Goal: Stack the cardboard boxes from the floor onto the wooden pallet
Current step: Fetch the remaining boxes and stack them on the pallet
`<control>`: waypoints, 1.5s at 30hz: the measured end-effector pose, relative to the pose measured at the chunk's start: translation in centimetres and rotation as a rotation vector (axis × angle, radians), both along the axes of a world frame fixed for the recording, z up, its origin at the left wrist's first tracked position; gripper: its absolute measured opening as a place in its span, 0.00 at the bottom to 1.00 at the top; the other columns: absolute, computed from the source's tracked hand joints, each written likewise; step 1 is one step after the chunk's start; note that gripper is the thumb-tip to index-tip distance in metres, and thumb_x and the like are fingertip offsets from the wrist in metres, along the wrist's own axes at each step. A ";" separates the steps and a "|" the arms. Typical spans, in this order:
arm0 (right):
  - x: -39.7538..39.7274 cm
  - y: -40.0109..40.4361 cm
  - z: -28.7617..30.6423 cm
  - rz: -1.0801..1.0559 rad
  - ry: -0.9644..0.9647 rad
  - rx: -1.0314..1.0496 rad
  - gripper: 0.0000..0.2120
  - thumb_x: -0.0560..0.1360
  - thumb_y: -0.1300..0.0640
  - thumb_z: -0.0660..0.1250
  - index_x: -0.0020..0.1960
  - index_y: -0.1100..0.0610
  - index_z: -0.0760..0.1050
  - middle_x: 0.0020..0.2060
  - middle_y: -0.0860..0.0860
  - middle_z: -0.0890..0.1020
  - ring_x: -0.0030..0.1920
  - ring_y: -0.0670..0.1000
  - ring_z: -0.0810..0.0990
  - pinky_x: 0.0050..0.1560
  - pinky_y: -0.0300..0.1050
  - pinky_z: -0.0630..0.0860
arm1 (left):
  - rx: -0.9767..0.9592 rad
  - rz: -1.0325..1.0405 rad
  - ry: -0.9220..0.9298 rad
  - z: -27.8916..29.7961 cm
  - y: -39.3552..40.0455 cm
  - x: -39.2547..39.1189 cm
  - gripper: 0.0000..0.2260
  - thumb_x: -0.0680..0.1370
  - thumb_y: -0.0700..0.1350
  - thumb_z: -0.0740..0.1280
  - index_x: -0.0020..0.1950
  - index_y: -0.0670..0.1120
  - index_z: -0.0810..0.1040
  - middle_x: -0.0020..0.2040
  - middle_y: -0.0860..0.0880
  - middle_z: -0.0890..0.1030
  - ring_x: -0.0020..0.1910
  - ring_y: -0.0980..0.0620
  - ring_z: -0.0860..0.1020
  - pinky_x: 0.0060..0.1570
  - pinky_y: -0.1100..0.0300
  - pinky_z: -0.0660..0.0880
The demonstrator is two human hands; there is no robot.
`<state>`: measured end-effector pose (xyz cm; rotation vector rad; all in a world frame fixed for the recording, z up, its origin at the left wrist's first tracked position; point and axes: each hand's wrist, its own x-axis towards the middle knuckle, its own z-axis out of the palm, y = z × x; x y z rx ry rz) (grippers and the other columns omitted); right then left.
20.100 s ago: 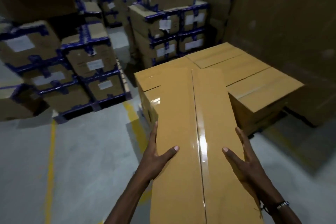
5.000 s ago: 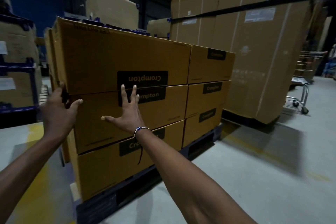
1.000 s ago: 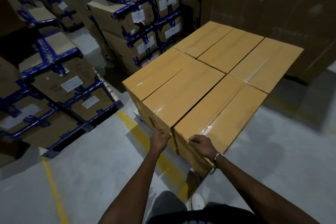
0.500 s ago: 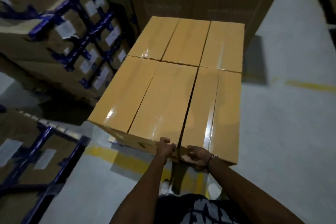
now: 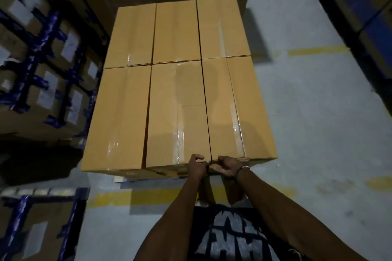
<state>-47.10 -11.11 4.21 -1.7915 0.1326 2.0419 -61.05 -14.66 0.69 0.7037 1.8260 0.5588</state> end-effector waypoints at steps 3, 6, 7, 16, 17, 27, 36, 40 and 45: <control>-0.4 0.1 -0.7 -0.026 -0.010 -0.013 0.18 0.86 0.60 0.58 0.71 0.70 0.68 0.52 0.67 0.80 0.44 0.59 0.81 0.24 0.44 0.79 | 0.019 -0.040 0.004 -0.6 0.1 -0.4 0.11 0.79 0.36 0.71 0.60 0.43 0.76 0.55 0.48 0.80 0.47 0.51 0.79 0.50 0.54 0.79; -0.9 0.3 -0.6 -0.058 -0.005 -0.008 0.17 0.86 0.60 0.59 0.69 0.71 0.69 0.59 0.67 0.80 0.45 0.59 0.81 0.24 0.43 0.79 | 0.044 -0.079 -0.015 -0.7 0.0 -0.9 0.09 0.80 0.36 0.71 0.58 0.45 0.76 0.55 0.47 0.80 0.49 0.47 0.81 0.51 0.52 0.80; -1.0 0.2 -0.6 -0.068 0.000 -0.005 0.15 0.86 0.61 0.59 0.67 0.71 0.70 0.62 0.68 0.78 0.45 0.59 0.81 0.24 0.44 0.79 | 0.053 -0.092 -0.024 -0.9 0.0 -1.1 0.09 0.80 0.36 0.71 0.57 0.46 0.76 0.55 0.45 0.81 0.51 0.44 0.83 0.51 0.51 0.81; -4.2 0.6 0.0 -0.097 0.087 -0.074 0.08 0.85 0.60 0.61 0.54 0.66 0.71 0.52 0.66 0.76 0.52 0.60 0.79 0.53 0.48 0.82 | 0.050 -0.042 -0.054 -0.3 -0.2 -3.3 0.08 0.83 0.36 0.65 0.49 0.45 0.68 0.38 0.38 0.77 0.32 0.48 0.76 0.31 0.59 0.72; -4.6 0.9 0.1 -0.088 0.128 -0.097 0.08 0.85 0.60 0.62 0.56 0.67 0.71 0.53 0.67 0.76 0.57 0.61 0.78 0.61 0.50 0.79 | 0.053 -0.004 -0.039 -0.2 -0.3 -3.8 0.09 0.83 0.37 0.65 0.48 0.46 0.66 0.38 0.38 0.76 0.31 0.48 0.76 0.31 0.58 0.72; -10.1 1.8 0.6 0.152 0.227 -0.160 0.16 0.84 0.56 0.65 0.64 0.66 0.68 0.54 0.64 0.74 0.67 0.60 0.76 0.68 0.51 0.74 | 0.059 0.412 0.122 -0.7 -3.5 -13.0 0.17 0.76 0.52 0.74 0.52 0.45 0.69 0.46 0.36 0.80 0.46 0.37 0.83 0.50 0.38 0.82; -19.2 0.8 -3.9 0.253 0.216 -0.155 0.20 0.81 0.52 0.68 0.64 0.66 0.70 0.64 0.64 0.75 0.55 0.63 0.81 0.35 0.53 0.83 | 0.045 0.502 0.151 -0.8 -4.0 -22.8 0.17 0.76 0.42 0.77 0.50 0.50 0.67 0.46 0.39 0.78 0.42 0.40 0.81 0.49 0.38 0.82; -23.7 -0.2 -2.0 0.122 0.190 -0.164 0.17 0.83 0.54 0.66 0.63 0.67 0.70 0.73 0.65 0.69 0.71 0.63 0.74 0.59 0.52 0.76 | -0.037 0.468 0.105 -1.7 -3.0 -26.2 0.15 0.77 0.44 0.76 0.49 0.50 0.69 0.50 0.40 0.80 0.47 0.41 0.82 0.52 0.41 0.83; -27.7 -1.7 -1.6 -0.079 0.215 -0.179 0.23 0.86 0.57 0.60 0.75 0.70 0.63 0.74 0.66 0.69 0.74 0.62 0.70 0.65 0.54 0.71 | -0.094 0.441 0.042 -2.0 -2.0 -28.6 0.13 0.77 0.39 0.76 0.47 0.45 0.71 0.47 0.39 0.80 0.47 0.40 0.83 0.49 0.40 0.84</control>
